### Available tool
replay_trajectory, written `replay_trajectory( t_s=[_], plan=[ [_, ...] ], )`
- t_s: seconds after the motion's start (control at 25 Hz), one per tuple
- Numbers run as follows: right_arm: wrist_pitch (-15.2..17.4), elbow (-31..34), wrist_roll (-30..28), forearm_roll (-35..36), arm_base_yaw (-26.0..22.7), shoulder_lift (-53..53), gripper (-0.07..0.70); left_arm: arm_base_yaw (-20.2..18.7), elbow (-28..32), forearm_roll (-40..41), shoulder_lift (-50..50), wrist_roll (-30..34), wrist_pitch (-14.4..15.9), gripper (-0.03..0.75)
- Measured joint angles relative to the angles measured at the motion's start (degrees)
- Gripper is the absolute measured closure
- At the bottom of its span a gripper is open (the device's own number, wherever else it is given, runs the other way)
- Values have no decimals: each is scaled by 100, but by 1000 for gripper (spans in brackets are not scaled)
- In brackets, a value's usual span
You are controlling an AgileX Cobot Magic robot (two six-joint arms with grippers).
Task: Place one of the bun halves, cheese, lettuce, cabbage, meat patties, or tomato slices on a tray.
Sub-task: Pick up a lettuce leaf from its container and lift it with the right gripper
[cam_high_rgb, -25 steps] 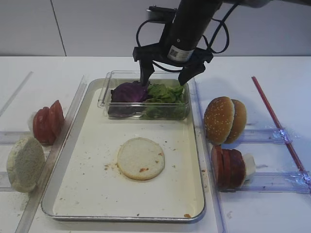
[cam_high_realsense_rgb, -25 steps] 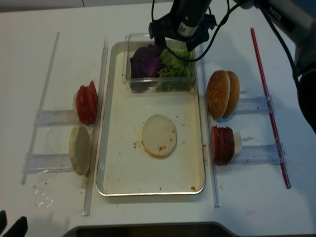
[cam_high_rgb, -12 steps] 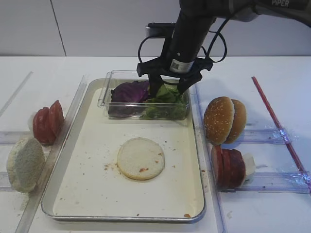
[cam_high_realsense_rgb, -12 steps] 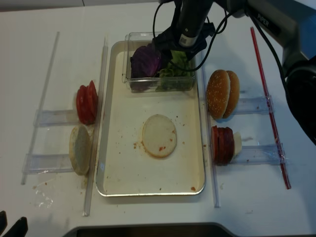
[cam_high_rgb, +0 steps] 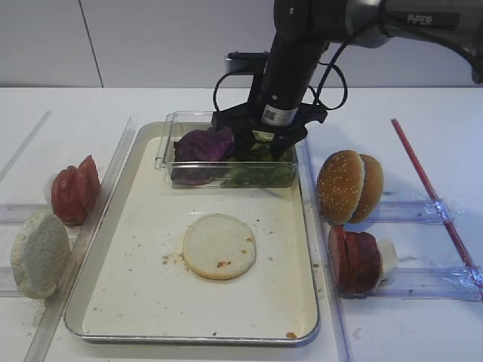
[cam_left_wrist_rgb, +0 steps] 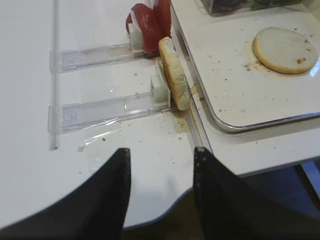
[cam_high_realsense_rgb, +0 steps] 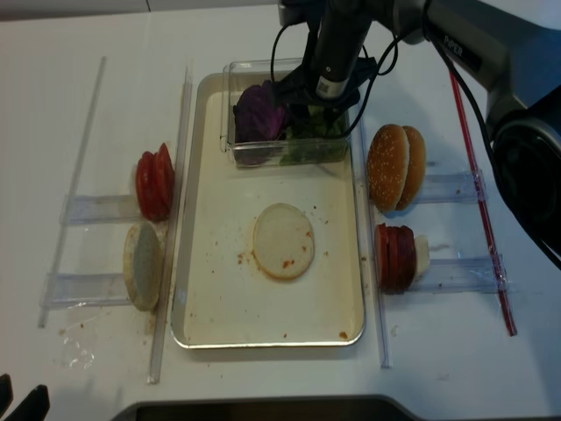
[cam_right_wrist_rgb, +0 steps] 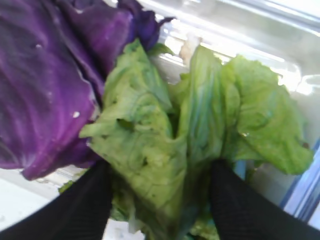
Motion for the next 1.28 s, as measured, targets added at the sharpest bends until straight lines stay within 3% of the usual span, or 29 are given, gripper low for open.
replay_trajectory(
  t_s=[0.44,0.8,1.0,1.28],
  plan=[
    [175,0,0,-19,0,76,539,0,0,0,0,0,0,430],
    [293,-59,11,-97,0,38,552,0,0,0,0,0,0,430],
    [728,-546,47,-231,0,-13,552,0,0,0,0,0,0,430],
    [868,-1129,175,-300,0,-181,554,0,0,0,0,0,0,430]
  ],
)
